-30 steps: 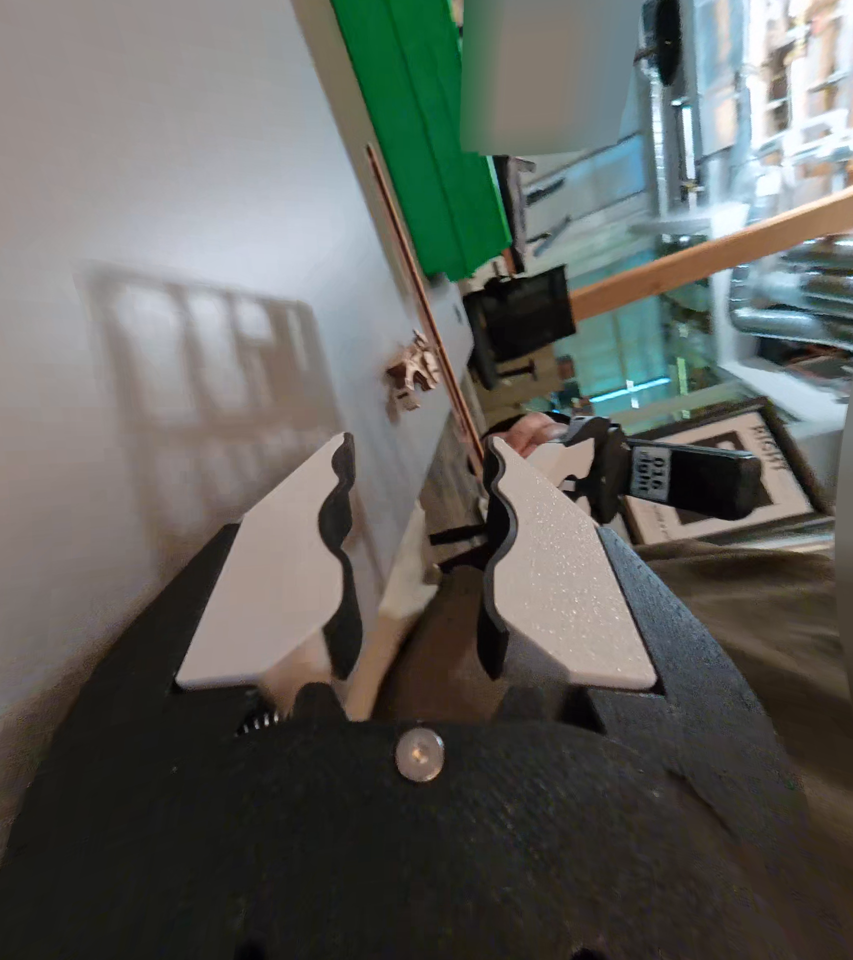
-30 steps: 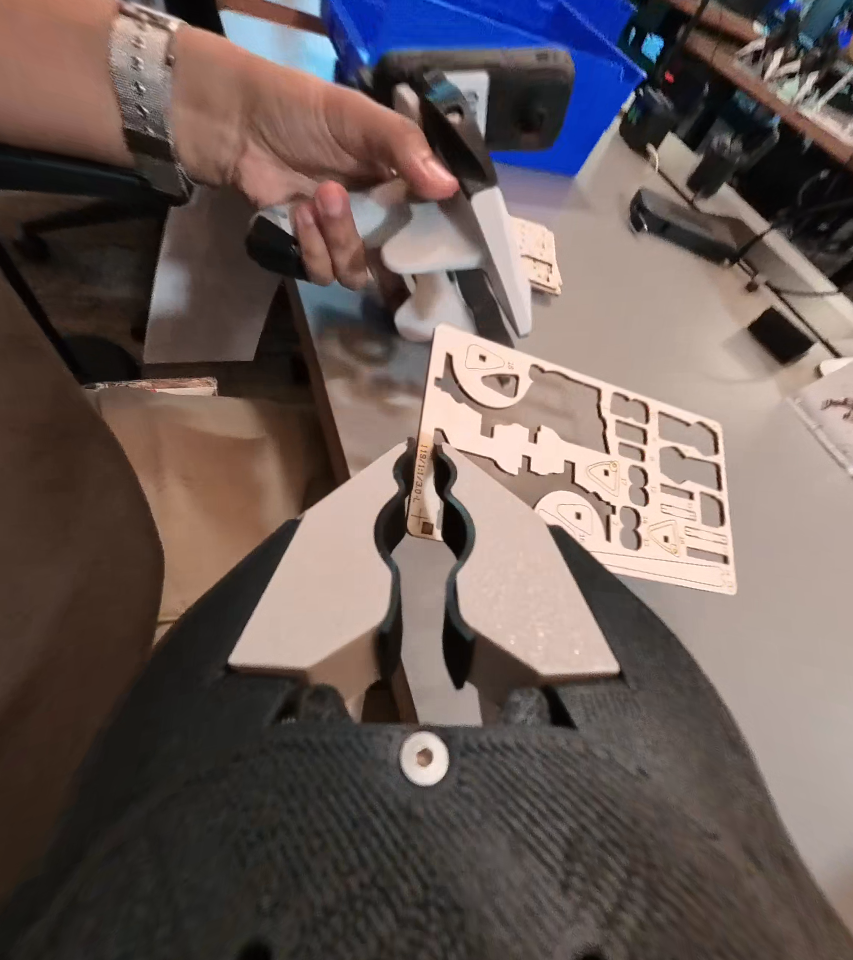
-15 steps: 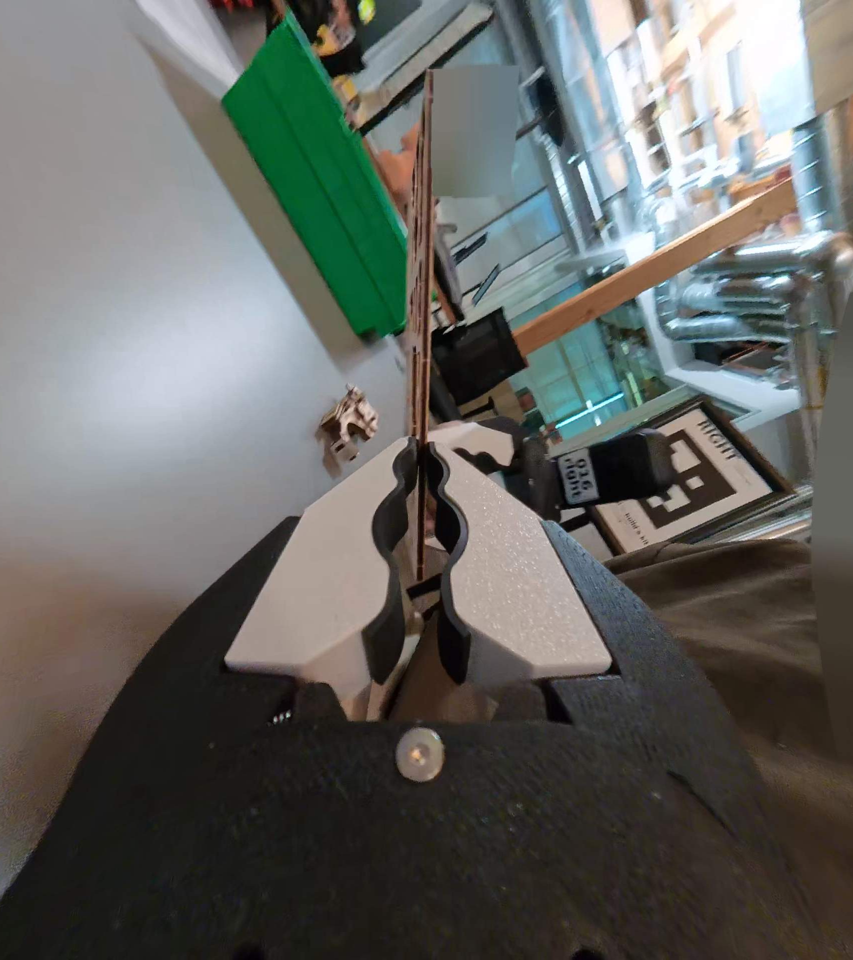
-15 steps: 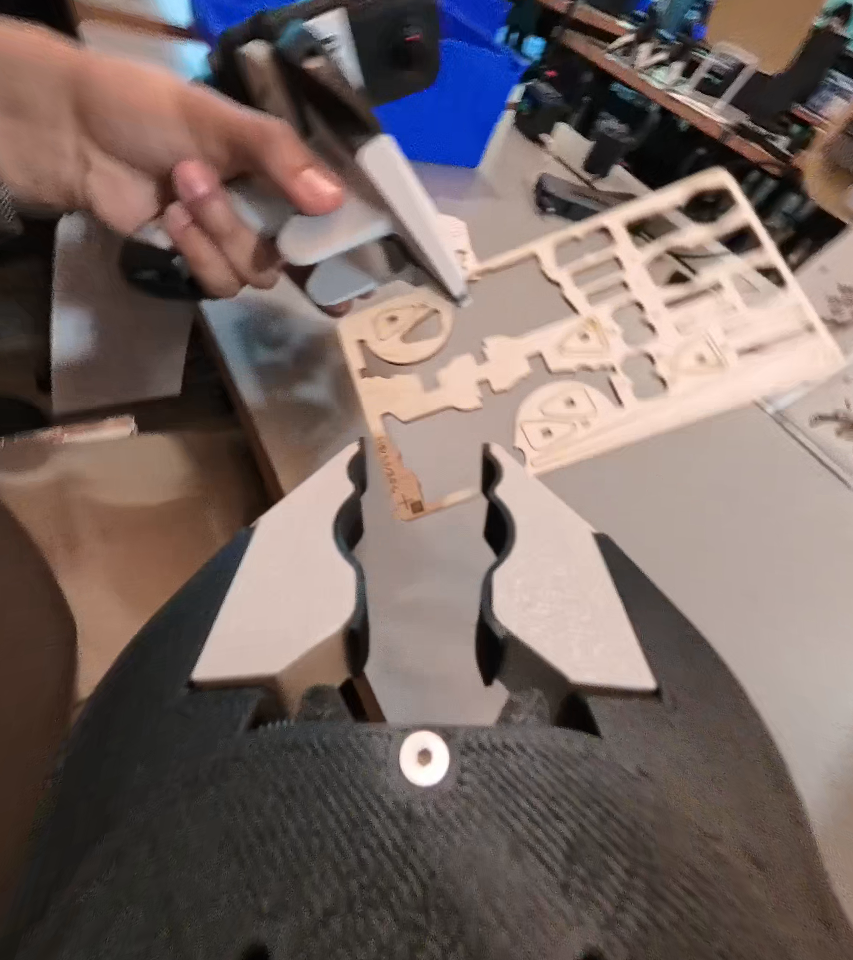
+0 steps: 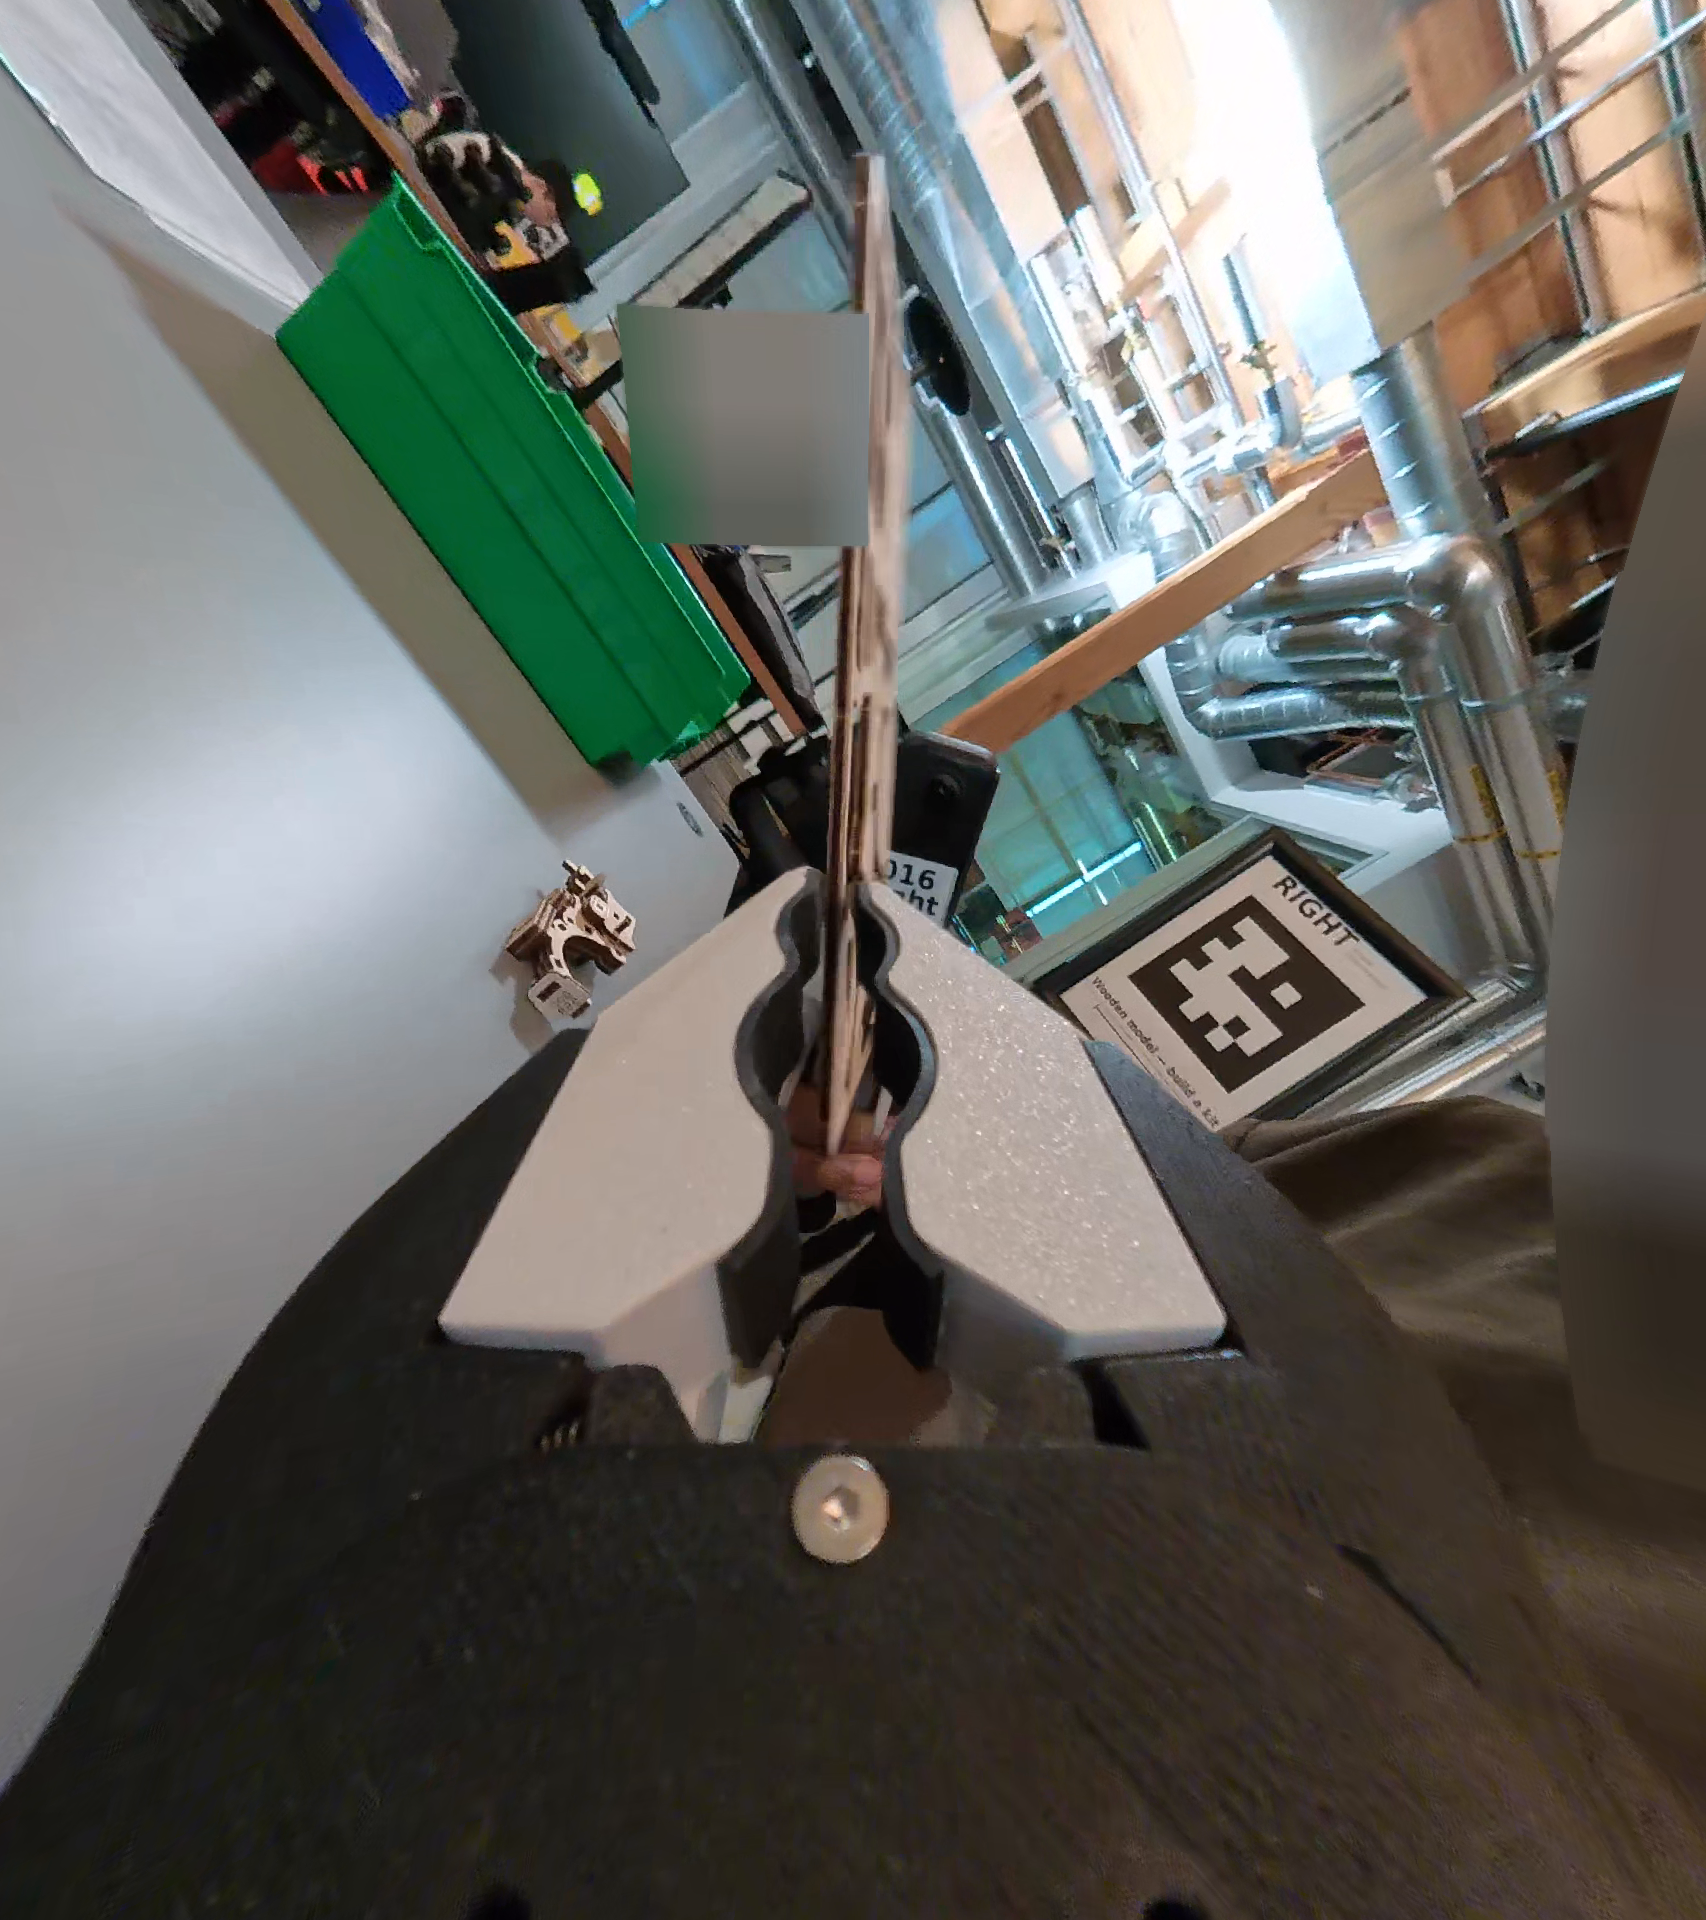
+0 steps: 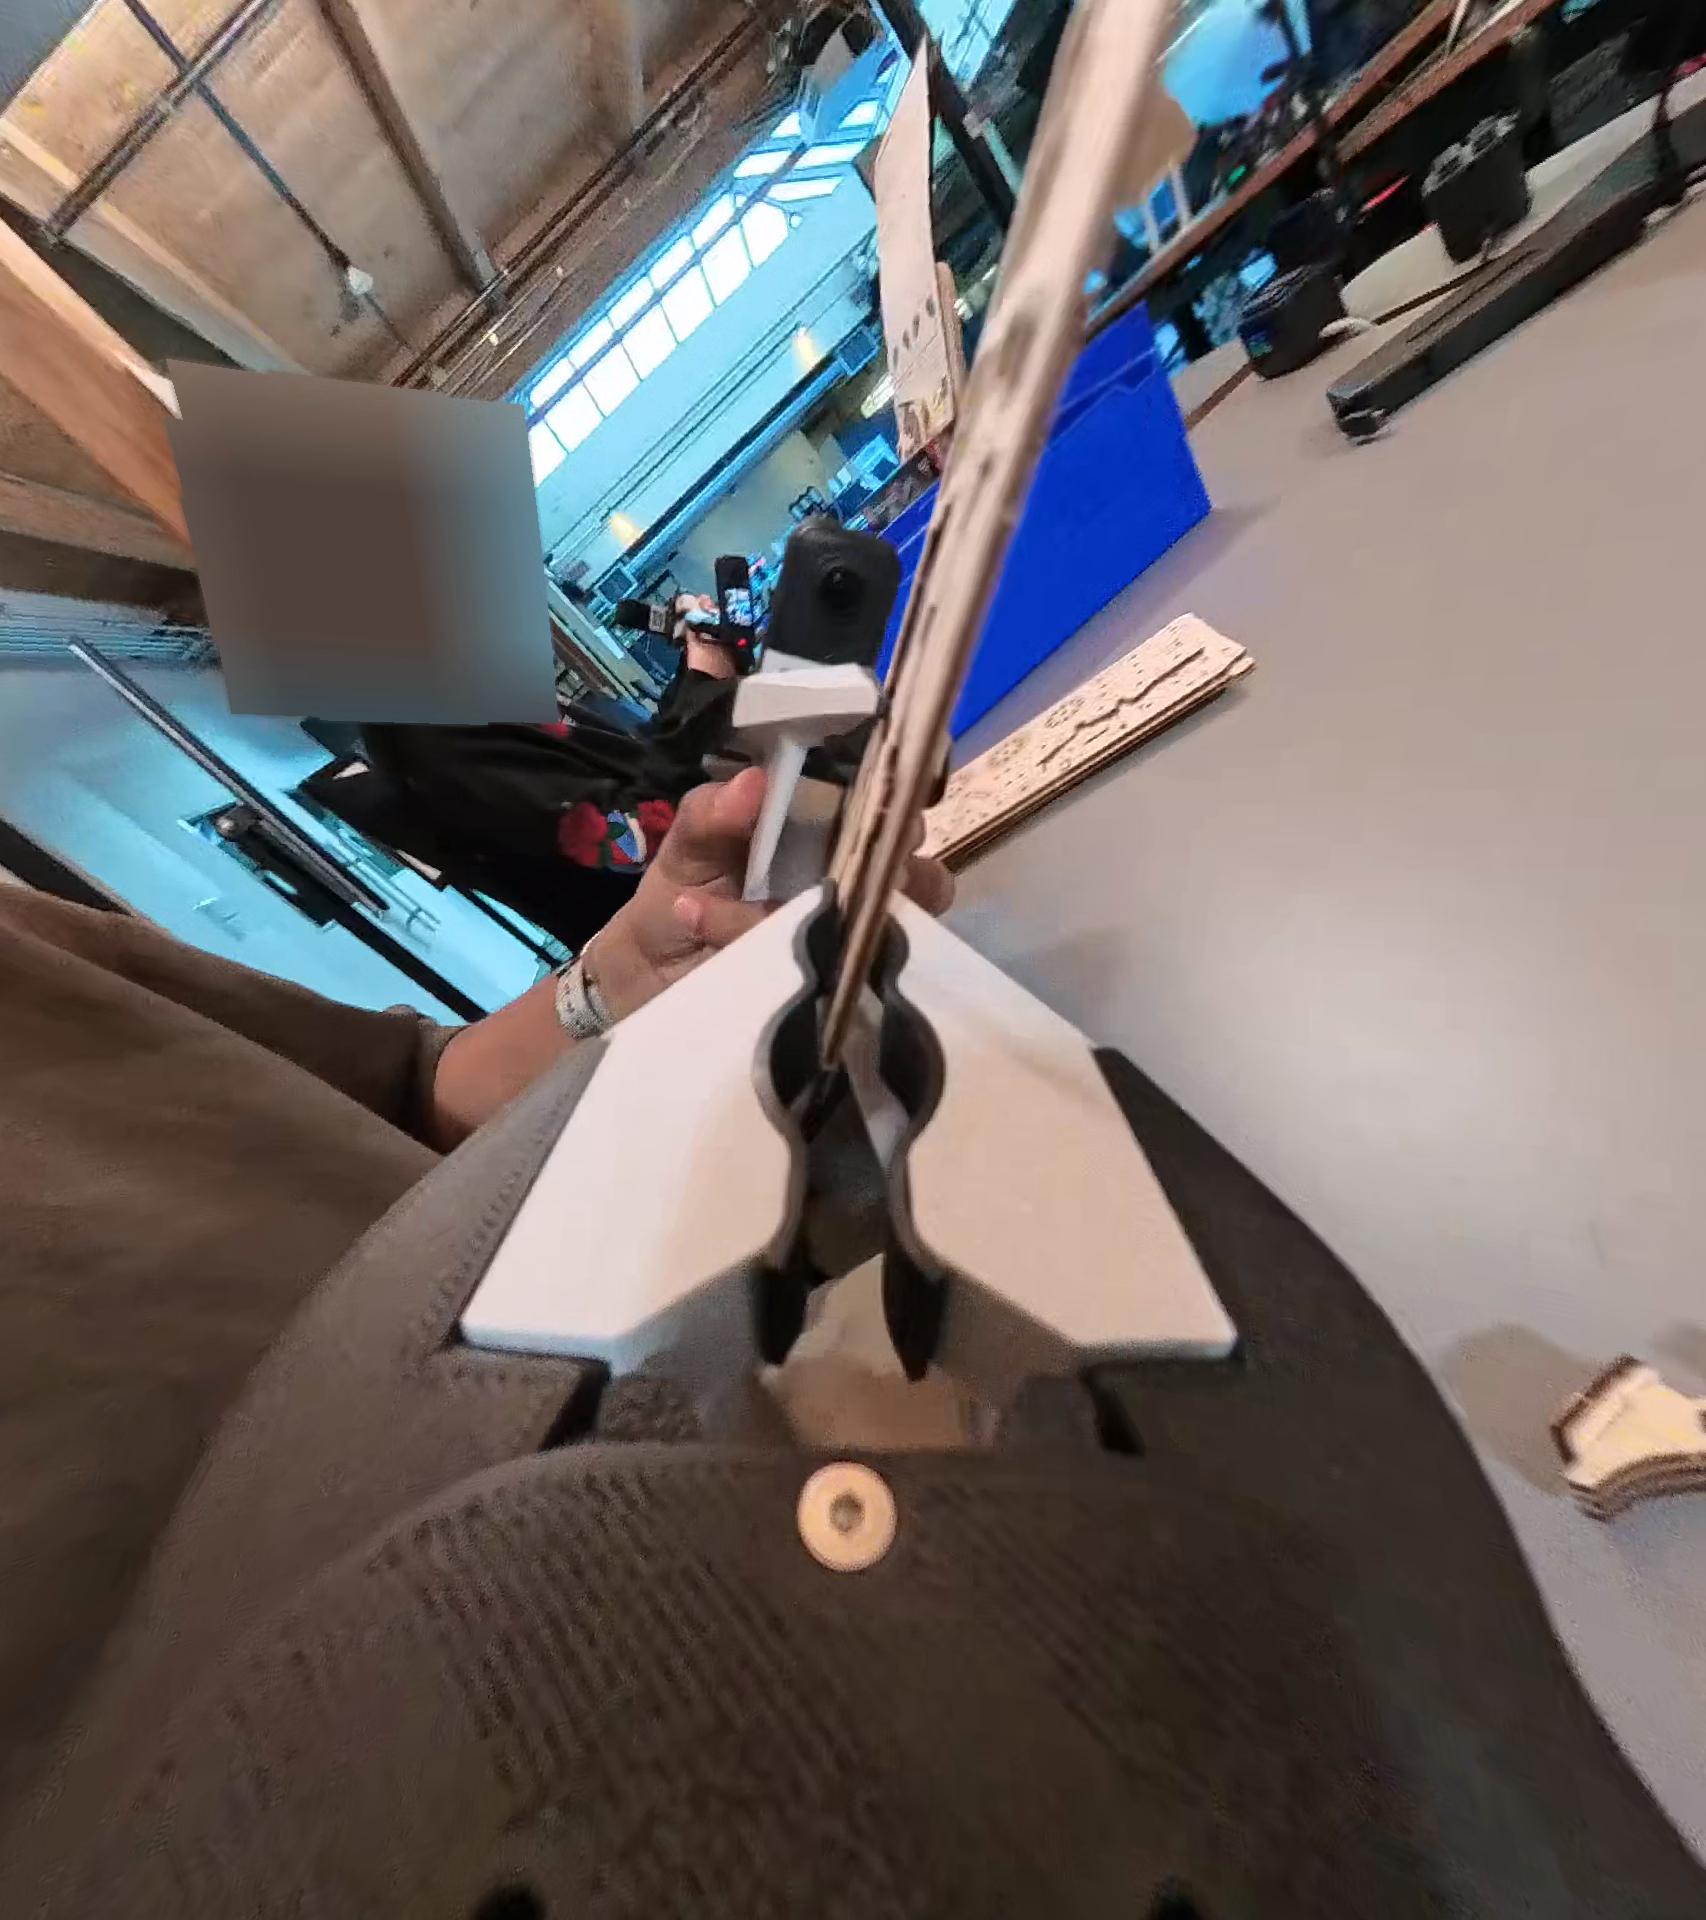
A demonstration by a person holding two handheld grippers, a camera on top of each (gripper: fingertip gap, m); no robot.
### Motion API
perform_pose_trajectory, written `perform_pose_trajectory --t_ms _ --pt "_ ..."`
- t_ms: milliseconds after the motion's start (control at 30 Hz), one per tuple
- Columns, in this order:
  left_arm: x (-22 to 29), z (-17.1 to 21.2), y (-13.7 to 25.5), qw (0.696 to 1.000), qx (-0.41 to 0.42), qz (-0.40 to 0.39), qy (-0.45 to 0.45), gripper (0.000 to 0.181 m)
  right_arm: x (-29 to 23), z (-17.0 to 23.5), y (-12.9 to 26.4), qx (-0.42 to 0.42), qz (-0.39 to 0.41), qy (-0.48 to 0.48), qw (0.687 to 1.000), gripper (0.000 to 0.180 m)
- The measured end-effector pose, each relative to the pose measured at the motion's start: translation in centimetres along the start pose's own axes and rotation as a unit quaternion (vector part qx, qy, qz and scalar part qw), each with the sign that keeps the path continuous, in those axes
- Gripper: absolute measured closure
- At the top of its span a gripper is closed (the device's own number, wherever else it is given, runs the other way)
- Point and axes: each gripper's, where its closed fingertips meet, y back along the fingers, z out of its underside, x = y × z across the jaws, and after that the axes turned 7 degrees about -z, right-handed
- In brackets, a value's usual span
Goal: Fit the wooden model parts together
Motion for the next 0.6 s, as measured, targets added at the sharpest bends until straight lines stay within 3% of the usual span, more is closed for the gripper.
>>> perform_pose_trajectory --t_ms 100,300,400,600 --pt "-0.6 0.4 -0.1 1.0 -0.01 -0.013 -0.005 0.157 0.3 -1.2 1.0 0.018 0.021 0.028 0.999 0.179" --pt "-1.1 1.6 -0.6 0.997 -0.036 -0.038 -0.053 0.178 1.2 -1.3 1.6 0.023 0.038 0.014 0.999 0.178" --pt "-1.6 1.8 -0.5 0.993 -0.044 -0.064 -0.089 0.179 1.5 -1.0 1.5 0.03 0.042 -0.007 0.999 0.178" --pt "-1.7 2.6 -0.9 0.996 -0.06 -0.043 -0.058 0.174 1.8 -0.8 1.4 0.032 0.043 -0.025 0.998 0.178"
